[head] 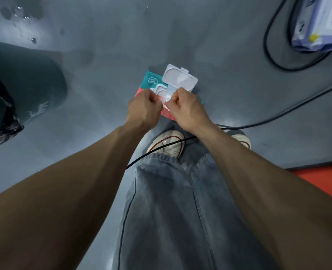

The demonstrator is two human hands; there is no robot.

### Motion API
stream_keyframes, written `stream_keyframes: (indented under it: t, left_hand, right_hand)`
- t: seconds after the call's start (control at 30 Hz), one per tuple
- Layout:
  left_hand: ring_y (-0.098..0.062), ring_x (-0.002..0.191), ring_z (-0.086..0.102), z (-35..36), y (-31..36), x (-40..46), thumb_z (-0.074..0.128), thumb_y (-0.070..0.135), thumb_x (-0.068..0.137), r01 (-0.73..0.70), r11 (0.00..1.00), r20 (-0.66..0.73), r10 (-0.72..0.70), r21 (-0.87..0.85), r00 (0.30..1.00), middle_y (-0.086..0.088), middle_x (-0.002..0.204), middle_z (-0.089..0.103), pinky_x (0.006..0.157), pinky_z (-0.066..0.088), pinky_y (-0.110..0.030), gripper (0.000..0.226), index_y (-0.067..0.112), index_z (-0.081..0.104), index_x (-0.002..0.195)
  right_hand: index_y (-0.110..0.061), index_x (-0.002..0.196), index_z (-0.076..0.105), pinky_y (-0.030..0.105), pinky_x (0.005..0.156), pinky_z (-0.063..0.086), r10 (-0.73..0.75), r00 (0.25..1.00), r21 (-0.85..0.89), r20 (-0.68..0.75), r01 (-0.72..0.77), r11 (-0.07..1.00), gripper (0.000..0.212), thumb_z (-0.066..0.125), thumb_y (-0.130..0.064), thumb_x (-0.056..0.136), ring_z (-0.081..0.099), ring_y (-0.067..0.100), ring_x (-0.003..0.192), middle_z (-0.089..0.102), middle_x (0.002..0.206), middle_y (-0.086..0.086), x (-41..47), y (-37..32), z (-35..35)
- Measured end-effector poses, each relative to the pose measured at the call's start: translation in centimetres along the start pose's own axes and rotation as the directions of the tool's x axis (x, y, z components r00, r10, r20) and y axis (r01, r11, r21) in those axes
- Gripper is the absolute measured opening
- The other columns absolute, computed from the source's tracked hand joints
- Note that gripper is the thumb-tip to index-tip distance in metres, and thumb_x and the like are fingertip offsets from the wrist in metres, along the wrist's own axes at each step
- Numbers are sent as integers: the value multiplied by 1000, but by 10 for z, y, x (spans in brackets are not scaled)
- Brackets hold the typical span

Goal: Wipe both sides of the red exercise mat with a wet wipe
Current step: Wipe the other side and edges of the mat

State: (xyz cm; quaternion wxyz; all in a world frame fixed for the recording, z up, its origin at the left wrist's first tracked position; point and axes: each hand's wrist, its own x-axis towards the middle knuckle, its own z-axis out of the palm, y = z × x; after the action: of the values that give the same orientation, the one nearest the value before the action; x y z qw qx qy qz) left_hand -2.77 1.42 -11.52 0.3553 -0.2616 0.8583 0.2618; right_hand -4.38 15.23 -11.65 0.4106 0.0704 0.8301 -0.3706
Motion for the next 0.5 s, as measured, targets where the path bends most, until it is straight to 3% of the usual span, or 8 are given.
stream_keyframes:
  t: [0.13,0.2,0.27,0.33,0.37,0.43,0.5]
  left_hand:
    - [-26,88,59,0,6,-7,57,23,96,40,999,54,-38,-24,998,2,86,62,71,35,-29,10,18,58,87]
    - [-26,94,60,-1,9,-10,58,23,97,45,998,72,-43,-31,996,2,92,63,73,36,-28,7,20,59,90]
    - [-28,104,61,-5,13,-15,61,22,97,38,999,94,-36,-12,995,-2,106,66,79,38,-27,7,19,62,104]
    - [-27,113,60,-12,18,-26,63,21,98,39,999,119,-37,-16,992,-5,122,67,88,41,-28,25,15,63,122]
    - [-26,115,61,-17,21,-32,63,21,98,32,999,128,-28,-23,991,-4,126,66,91,42,-28,30,14,62,127]
    - [-21,115,62,-28,28,-45,63,20,98,4,1000,136,-2,-16,991,0,127,67,90,42,-25,29,15,64,127]
    - [-20,110,63,-43,40,-59,61,18,97,-40,999,155,41,-7,987,3,122,69,87,42,-24,26,19,68,122]
  right_hand:
    - [-13,72,58,33,63,40,193,978,378,83,-210,901,28,48,-33,89,51,17,70,58,72,4,-11,-8,-9]
    - [-17,72,61,28,61,47,293,948,551,125,-312,774,26,46,-31,89,56,14,68,63,74,4,-17,-11,-16]
    - [-15,82,63,31,72,57,339,921,694,191,-371,618,24,44,-18,96,66,17,77,70,86,9,-27,-14,-24]
    - [-14,91,64,43,89,57,333,915,754,228,-382,534,22,42,-13,96,72,23,88,75,95,10,-42,-14,-34]
    - [-14,92,64,46,91,55,324,917,779,232,-375,504,22,42,-12,95,73,20,84,76,90,6,-50,-15,-39]
    - [-14,86,64,47,92,55,319,922,819,218,-350,454,20,45,-10,90,72,11,71,74,76,-1,-67,-20,-50]
    - [-14,76,65,45,89,56,335,924,844,186,-324,426,15,51,-16,73,70,13,72,72,75,-1,-87,-26,-61]
